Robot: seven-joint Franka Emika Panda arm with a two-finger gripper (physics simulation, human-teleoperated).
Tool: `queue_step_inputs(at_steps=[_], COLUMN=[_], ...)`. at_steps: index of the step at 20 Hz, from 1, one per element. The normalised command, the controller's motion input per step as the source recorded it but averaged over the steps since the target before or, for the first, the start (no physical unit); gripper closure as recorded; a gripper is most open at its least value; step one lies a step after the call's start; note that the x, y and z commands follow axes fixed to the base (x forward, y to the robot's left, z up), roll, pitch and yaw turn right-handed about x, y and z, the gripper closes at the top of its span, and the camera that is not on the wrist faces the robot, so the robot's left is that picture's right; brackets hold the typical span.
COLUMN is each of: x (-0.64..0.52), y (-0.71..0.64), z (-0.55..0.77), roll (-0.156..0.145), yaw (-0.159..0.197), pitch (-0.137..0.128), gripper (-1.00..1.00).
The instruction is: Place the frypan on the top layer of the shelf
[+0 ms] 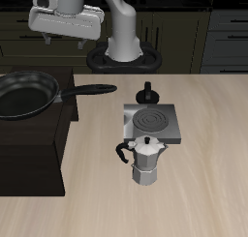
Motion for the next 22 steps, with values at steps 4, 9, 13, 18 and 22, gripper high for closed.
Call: queue_step_inputs(at_steps=[4,9,13,18,22], x=[0.21,0.27,0.30,0.23,0.27], y=[-0.18,-0.15,-0.13,0.02,0.05], z=[0.15,0.07,0.02,-0.02,-0.01], roll=[-0.011,-0.023,-0.050,-0.020,-0.004], yaw=[-0.001,-0.018,-0.006,0.006,0.008], pitch=[0.000,0.005,0.010,0.015,0.005], gripper=[-1.00,-1.00,-1.00,-1.00,-1.00])
